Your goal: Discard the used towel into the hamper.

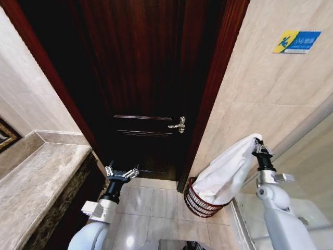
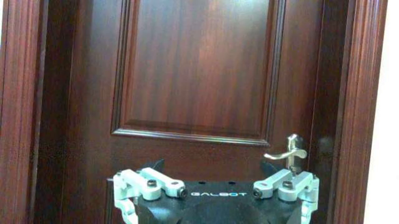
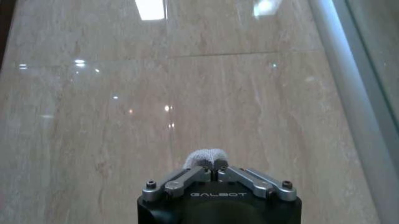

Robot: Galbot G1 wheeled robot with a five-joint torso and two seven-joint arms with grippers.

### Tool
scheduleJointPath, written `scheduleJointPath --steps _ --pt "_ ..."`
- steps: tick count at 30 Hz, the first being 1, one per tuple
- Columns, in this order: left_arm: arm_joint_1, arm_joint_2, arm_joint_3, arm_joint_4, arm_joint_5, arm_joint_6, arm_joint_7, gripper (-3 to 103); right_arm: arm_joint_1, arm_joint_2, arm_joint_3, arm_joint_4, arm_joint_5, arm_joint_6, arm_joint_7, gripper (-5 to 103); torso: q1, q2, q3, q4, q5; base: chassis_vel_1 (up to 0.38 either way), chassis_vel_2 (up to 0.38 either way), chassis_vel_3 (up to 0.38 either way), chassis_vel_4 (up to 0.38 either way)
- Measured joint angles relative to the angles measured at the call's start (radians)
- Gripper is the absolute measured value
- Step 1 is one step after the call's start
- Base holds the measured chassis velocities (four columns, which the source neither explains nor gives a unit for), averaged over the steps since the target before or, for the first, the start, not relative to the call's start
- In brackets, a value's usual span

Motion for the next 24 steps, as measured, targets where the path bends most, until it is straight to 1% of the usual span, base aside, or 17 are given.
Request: scheduleJointPath --steps 2,7,8,11,16,18,19,20,22,24 --pt "0.000 0.000 0.000 0.000 0.000 0.000 0.000 99 -0.006 0.017 -0.020 0.003 -0.010 0.003 -0.001 1 0.000 0.000 0.000 0.0001 -0.0003 0.000 0.000 0.000 0.000" --pt "0.000 0.000 0.000 0.000 0.000 0.000 0.000 99 -0.045 0.064 -0.070 0.025 -0.039 0.016 -0.001 1 0.000 0.000 0.000 -0.0001 0.0004 0.000 0.000 0.000 0.000" --pt "0.000 0.000 0.000 0.000 0.000 0.000 0.000 99 -0.045 0.064 -0.070 0.025 -0.039 0.016 -0.001 1 0.000 0.000 0.000 -0.0001 0.0004 0.000 0.000 0.000 0.000" --pt "0.000 0.000 0.000 0.000 0.000 0.000 0.000 99 -0.068 0.092 -0.093 0.029 -0.057 0.028 -0.002 1 0.000 0.000 0.000 -0.0001 0.0000 0.000 0.000 0.000 0.000" --pt "0.000 0.000 0.000 0.000 0.000 0.000 0.000 99 -0.071 0.097 -0.095 0.001 -0.057 0.039 0.000 1 0.000 0.000 0.000 0.0000 -0.0002 0.000 0.000 0.000 0.000" --pt "0.000 0.000 0.000 0.000 0.000 0.000 0.000 99 -0.070 0.096 -0.099 -0.019 -0.033 0.042 0.012 1 0.000 0.000 0.000 -0.0001 0.0003 0.000 0.000 0.000 0.000" --pt "0.000 0.000 0.000 0.000 0.000 0.000 0.000 99 -0.071 0.093 -0.106 -0.031 -0.004 0.041 0.024 1 0.000 0.000 0.000 -0.0001 0.0001 0.000 0.000 0.000 0.000" --pt "0.000 0.000 0.000 0.000 0.000 0.000 0.000 99 -0.071 0.093 -0.106 -0.031 -0.004 0.041 0.024 1 0.000 0.000 0.000 -0.0001 0.0001 0.000 0.000 0.000 0.000" --pt "0.000 0.000 0.000 0.000 0.000 0.000 0.000 99 -0.077 0.099 -0.123 -0.032 0.028 0.024 0.045 1 0.000 0.000 0.000 -0.0002 -0.0001 0.000 0.000 0.000 0.000" --pt "0.000 0.000 0.000 0.000 0.000 0.000 0.000 99 -0.081 0.108 -0.134 -0.026 0.032 0.018 0.052 1 0.000 0.000 0.000 -0.0003 0.0002 0.000 0.000 0.000 0.000"
